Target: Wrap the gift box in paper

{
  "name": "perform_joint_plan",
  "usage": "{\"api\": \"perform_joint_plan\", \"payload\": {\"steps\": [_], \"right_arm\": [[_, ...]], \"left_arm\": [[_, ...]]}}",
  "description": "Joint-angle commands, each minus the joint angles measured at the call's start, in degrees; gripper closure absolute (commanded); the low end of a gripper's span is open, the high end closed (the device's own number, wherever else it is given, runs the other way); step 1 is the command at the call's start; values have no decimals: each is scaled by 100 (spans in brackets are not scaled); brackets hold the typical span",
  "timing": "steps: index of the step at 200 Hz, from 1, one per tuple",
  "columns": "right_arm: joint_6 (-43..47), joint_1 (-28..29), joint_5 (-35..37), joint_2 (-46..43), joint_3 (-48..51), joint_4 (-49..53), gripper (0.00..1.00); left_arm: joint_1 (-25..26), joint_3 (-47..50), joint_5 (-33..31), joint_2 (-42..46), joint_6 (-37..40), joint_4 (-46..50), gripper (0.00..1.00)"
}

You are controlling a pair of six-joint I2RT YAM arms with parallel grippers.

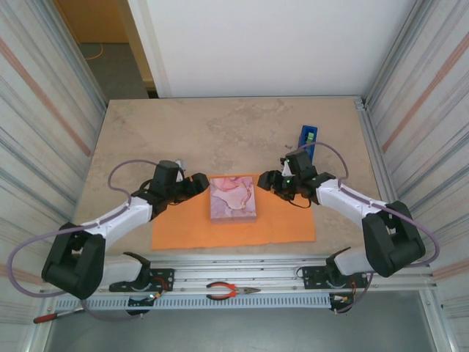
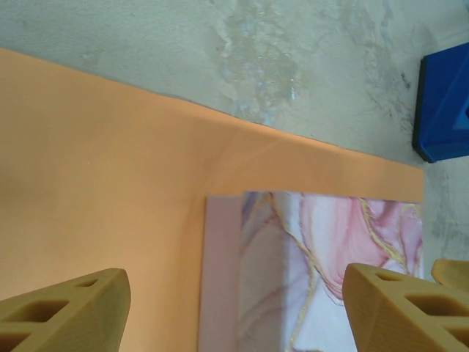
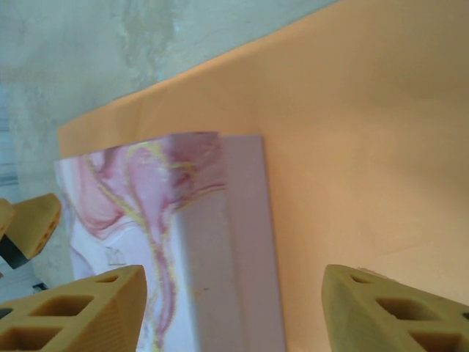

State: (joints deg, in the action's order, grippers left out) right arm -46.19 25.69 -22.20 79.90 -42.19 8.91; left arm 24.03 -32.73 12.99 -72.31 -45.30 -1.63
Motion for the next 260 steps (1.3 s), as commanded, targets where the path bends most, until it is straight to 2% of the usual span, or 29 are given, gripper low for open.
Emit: {"api": "perform_joint_plan", "payload": {"steps": [1,44,64,95,156,204,260], "right_arm": [[162,-116,-169,257,177,-75,46],[159,-151,-251,880,354,-572,67],[158,-170,-269,1147,353,-766,73],[122,-194,-343,1492,288,-997,75],[122,-223,-507,2313,-249,-1348,76],[148,-362,-617,3271,-1218,-1356,76],[151,-596,-674,3827,-1999,-1206,73]], "left_arm": [[-38,173,55,-221,-88,-333,23],[-90,341,-132,-543,-102,-652,24],[-159,390,-204,-671,-110,-756,23],[-271,485,-474,-918,-175,-942,23],[-873,312,-679,-1381,-7,-1103,24],[-1306,-551,-590,-2061,531,-813,24],[-1366,-1846,-335,-2795,1207,-266,26]]}}
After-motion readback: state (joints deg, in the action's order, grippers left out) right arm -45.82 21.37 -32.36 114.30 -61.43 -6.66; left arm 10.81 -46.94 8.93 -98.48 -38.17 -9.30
